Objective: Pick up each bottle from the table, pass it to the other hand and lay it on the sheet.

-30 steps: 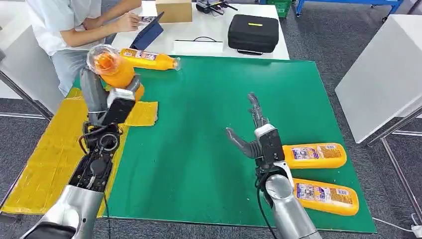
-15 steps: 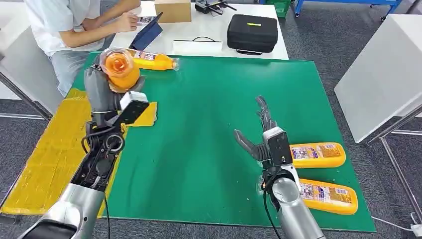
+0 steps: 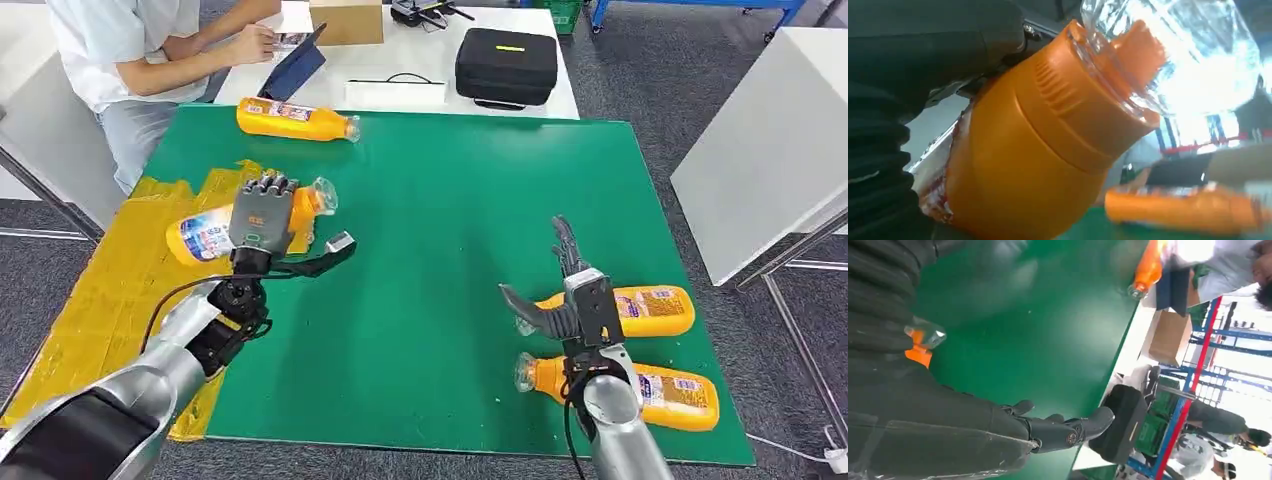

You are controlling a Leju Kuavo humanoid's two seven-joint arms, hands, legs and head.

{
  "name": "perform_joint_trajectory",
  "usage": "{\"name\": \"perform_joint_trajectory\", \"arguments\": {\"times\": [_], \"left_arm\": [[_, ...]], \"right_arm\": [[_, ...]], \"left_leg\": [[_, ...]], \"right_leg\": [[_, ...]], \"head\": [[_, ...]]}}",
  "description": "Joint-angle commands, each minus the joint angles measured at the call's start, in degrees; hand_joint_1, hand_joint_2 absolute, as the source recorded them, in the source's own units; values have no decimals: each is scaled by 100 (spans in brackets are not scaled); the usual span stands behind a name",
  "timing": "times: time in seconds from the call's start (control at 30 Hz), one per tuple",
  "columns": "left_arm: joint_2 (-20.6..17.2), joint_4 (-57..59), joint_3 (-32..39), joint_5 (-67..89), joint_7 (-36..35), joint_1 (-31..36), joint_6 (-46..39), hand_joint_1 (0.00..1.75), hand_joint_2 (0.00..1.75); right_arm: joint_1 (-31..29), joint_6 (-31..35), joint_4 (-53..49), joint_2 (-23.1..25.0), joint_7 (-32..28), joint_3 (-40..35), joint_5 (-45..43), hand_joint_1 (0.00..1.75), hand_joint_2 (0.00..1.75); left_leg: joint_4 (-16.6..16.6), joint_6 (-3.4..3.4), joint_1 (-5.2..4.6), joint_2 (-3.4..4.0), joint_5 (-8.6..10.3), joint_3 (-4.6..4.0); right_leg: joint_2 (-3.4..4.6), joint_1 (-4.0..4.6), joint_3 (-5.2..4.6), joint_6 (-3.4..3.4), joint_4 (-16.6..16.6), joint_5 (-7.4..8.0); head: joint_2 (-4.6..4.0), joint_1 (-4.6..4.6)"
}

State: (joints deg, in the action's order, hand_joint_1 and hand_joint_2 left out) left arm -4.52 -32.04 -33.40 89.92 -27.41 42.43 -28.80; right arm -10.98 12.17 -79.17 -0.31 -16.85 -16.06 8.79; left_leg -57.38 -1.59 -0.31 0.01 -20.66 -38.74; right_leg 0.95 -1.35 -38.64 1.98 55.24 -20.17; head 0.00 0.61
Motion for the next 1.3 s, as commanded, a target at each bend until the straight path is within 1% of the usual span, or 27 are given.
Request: {"name": "perform_joint_trajectory", "arguments": {"times": [0.03,0.07,0.17,0.27,0.3,0.33,0.37,0.4,0.43,0.5,0.57,0.6,0.67,0.7,0.73,0.8,0.83,0.9,0.97,1.07,1.1,1.13,1.17,1.2,1.23,1.27,1.3], "left_arm": [[28,1078,-735,8,-49,423,448,175,175],[57,1114,-662,8,31,404,605,175,175],[94,1261,-656,8,128,338,936,175,175],[86,1270,-655,8,127,313,899,175,175],[86,1270,-655,8,127,313,899,175,175],[102,1331,-628,8,157,310,994,175,175],[106,1343,-562,8,191,274,986,175,175],[99,1356,-582,8,179,239,931,42,175],[109,1391,-458,0,71,179,852,0,175],[111,1393,-332,8,78,121,758,0,175],[126,1327,119,-48,182,1,513,0,175],[153,1277,392,-119,310,-49,335,0,175],[275,1159,1148,-397,767,-119,94,0,175],[336,1088,1449,-549,958,-140,29,0,175],[443,971,1986,-773,1414,-171,-50,0,175],[599,799,2639,-1005,2014,-196,-85,0,175],[681,700,2902,-1196,2383,-202,-28,0,175],[742,615,3056,-1344,2758,-213,73,0,175],[904,438,3501,-2196,3789,-245,540,0,175],[917,430,3499,-2207,3798,-237,570,0,175],[917,430,3499,-2207,3798,-237,570,0,175],[917,430,3499,-2207,3798,-237,570,0,175],[911,419,3497,-2219,3812,-251,572,0,175],[911,419,3497,-2219,3812,-251,572,0,175],[969,339,3652,-2586,4234,-272,709,0,175],[1006,256,3763,-2971,4635,-288,929,0,175],[1042,161,3827,-3260,4909,-310,1105,0,175]], "right_arm": [[32,-7,-105,64,85,299,339,0,175],[51,28,-168,89,60,356,449,0,175],[100,6,-435,116,91,471,767,0,175],[113,-7,-487,116,111,488,795,0,175],[113,-7,-487,116,111,488,795,0,175],[129,-9,-538,121,105,511,899,0,175],[145,-19,-570,102,103,520,966,0,175],[188,-33,-626,75,93,539,1016,0,175],[233,-85,-671,41,71,576,1064,0,175],[252,-145,-689,24,51,591,1098,0,175],[195,-227,-674,7,32,598,1229,0,175],[154,-198,-668,-24,50,591,1383,0,175],[42,-136,-609,-153,141,582,1725,0,175],[-10,-68,-573,-208,188,602,1876,0,175],[-65,-44,-538,-302,249,620,2076,0,175],[-107,-117,-543,-479,393,614,2528,0,175],[-117,-188,-567,-593,459,598,2812,0,175],[-127,-279,-589,-691,597,584,3159,0,175],[-109,-464,-650,-827,731,568,3550,0,175],[-86,-462,-653,-846,731,601,3550,0,175],[-86,-462,-653,-846,731,601,3550,0,175],[-86,-462,-653,-846,731,601,3550,0,175],[-80,-465,-659,-828,730,596,3556,0,175],[-80,-465,-659,-828,730,596,3556,0,175],[-82,-546,-653,-918,808,520,3766,0,175],[-54,-587,-698,-1002,867,507,3988,0,175],[-36,-646,-712,-1071,893,506,4094,0,175]], "left_leg": [[-7,14,5,-4,-25,42],[-5,10,5,-6,-15,24],[-21,22,8,-7,-45,69],[-1,9,2,-3,-13,21],[-10,15,6,-2,-30,47],[-5,11,5,-3,-17,26],[-10,15,7,-7,-29,47],[-3,11,3,-3,-18,32],[-9,15,7,-4,-31,49],[0,10,3,-4,-20,39],[-2,12,4,0,-28,51],[0,10,2,1,-19,35],[-11,17,6,4,-42,69],[0,7,2,-2,-11,18],[-10,12,4,-3,-29,46],[-5,7,2,-12,-12,18],[-14,9,6,-14,-23,32],[-5,5,1,-16,-8,12],[-8,6,0,-18,-14,21],[-3,4,-1,-14,-10,17],[-8,8,-1,-14,-20,30],[-3,5,-1,-14,-11,18],[-18,16,3,-16,-40,59],[-4,7,-2,-11,-16,26],[-2,5,-1,-6,-12,18],[-8,11,1,-5,-26,38],[-1,6,0,-8,-12,17]], "right_leg": [[-11,7,41,-16,9,-24],[-11,7,25,-12,5,-14],[-18,13,67,-24,23,-44],[-7,4,21,-10,2,-12],[-9,8,45,-16,10,-27],[-9,7,26,-11,4,-15],[-15,10,47,-16,10,-28],[-9,5,31,-11,4,-18],[-12,9,49,-16,9,-29],[-9,5,38,-11,1,-20],[-6,6,49,-13,2,-25],[-4,4,33,-10,1,-16],[-5,9,66,-19,11,-37],[-5,3,19,-7,-1,-9],[-10,7,47,-13,8,-26],[-15,4,22,-8,3,-13],[-19,8,38,-11,9,-23],[-17,3,18,-5,2,-10],[-19,3,28,-7,6,-16],[-11,1,23,-6,1,-10],[-14,2,36,-10,7,-19],[-11,2,25,-6,2,-10],[-19,8,65,-18,17,-39],[-9,2,31,-8,4,-14],[-3,2,22,-6,0,-8],[-4,5,41,-12,7,-20],[-4,3,21,-6,0,-7]], "head": [[0,0],[0,0],[0,-2],[0,0],[0,0],[0,0],[0,0],[0,0],[0,0],[0,0],[0,0],[0,0],[0,0],[0,0],[0,0],[0,0],[0,0],[0,0],[0,0],[0,0],[0,0],[0,0],[0,0],[0,0],[0,2],[0,0],[0,2]]}}
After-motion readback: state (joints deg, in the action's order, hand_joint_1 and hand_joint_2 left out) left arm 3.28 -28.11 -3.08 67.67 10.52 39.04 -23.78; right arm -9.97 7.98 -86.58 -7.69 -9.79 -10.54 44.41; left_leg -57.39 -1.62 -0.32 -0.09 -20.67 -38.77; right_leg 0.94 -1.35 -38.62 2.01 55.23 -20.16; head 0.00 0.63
